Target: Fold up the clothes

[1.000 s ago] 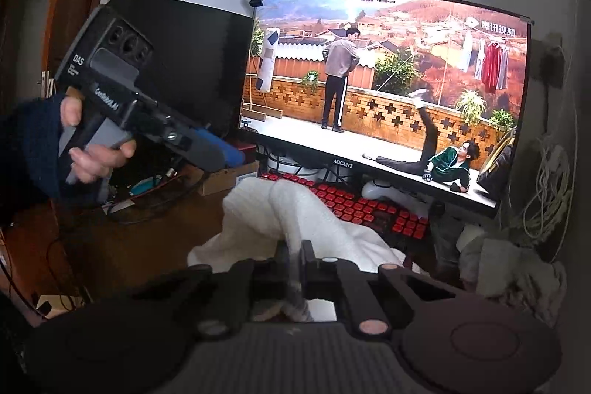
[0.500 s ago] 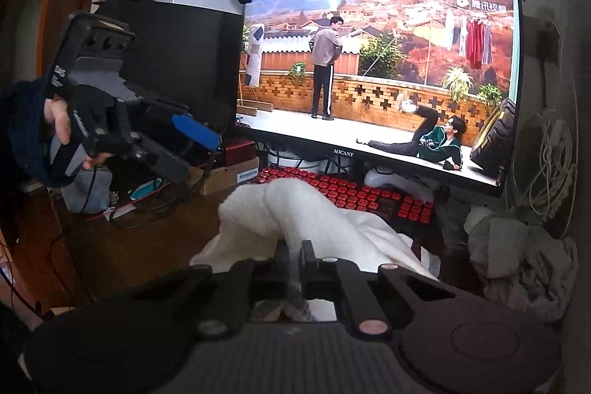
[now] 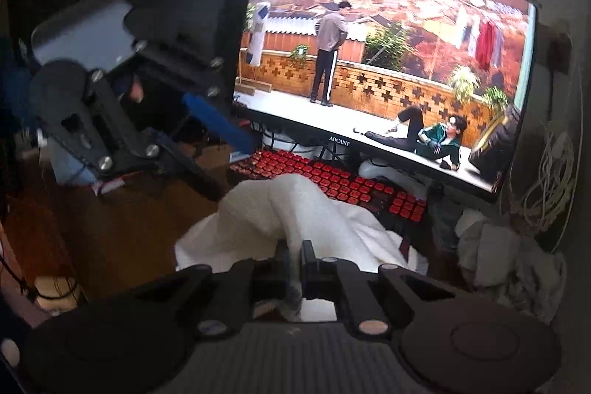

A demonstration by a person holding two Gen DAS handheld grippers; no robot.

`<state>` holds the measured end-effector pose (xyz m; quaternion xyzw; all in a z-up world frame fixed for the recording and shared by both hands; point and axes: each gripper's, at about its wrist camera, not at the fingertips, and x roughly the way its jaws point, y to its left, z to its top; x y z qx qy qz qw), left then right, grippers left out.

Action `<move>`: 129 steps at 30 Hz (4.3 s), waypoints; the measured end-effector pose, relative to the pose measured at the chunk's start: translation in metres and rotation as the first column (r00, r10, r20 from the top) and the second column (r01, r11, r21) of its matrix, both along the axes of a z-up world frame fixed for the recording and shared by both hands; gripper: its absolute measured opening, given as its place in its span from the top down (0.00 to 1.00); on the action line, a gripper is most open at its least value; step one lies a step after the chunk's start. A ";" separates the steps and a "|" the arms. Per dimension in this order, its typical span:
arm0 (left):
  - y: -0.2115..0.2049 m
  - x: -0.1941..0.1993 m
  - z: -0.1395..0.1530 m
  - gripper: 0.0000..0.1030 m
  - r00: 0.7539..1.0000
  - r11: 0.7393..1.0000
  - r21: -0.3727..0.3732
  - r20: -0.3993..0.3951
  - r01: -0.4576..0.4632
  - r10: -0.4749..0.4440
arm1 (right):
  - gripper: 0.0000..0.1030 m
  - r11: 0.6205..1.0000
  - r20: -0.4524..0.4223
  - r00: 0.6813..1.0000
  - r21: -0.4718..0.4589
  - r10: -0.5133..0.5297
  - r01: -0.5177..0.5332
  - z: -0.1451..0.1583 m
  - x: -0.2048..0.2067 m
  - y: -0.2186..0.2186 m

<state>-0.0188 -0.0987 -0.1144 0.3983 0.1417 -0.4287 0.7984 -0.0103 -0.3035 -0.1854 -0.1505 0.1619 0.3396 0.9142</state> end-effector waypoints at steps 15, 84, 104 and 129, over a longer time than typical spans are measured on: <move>-0.060 0.004 -0.001 0.65 0.963 0.873 0.453 0.103 0.179 -0.251 | 0.95 0.967 0.113 0.990 -0.249 0.087 -0.056 0.031 -0.016 0.028; 0.064 0.064 -0.023 0.94 0.938 0.886 -0.310 -0.154 -0.344 0.310 | 0.95 0.998 0.041 0.999 -0.060 0.027 -0.025 0.019 -0.015 -0.027; 0.167 0.025 -0.039 0.95 0.767 0.605 -0.486 -0.511 -0.630 0.388 | 0.94 0.970 -0.184 0.969 0.208 0.167 -0.128 0.011 0.027 0.037; 0.198 0.017 -0.097 0.95 0.682 0.422 -0.540 -0.628 -0.729 0.374 | 0.66 0.871 -0.561 0.776 0.490 0.289 0.030 -0.044 0.058 -0.017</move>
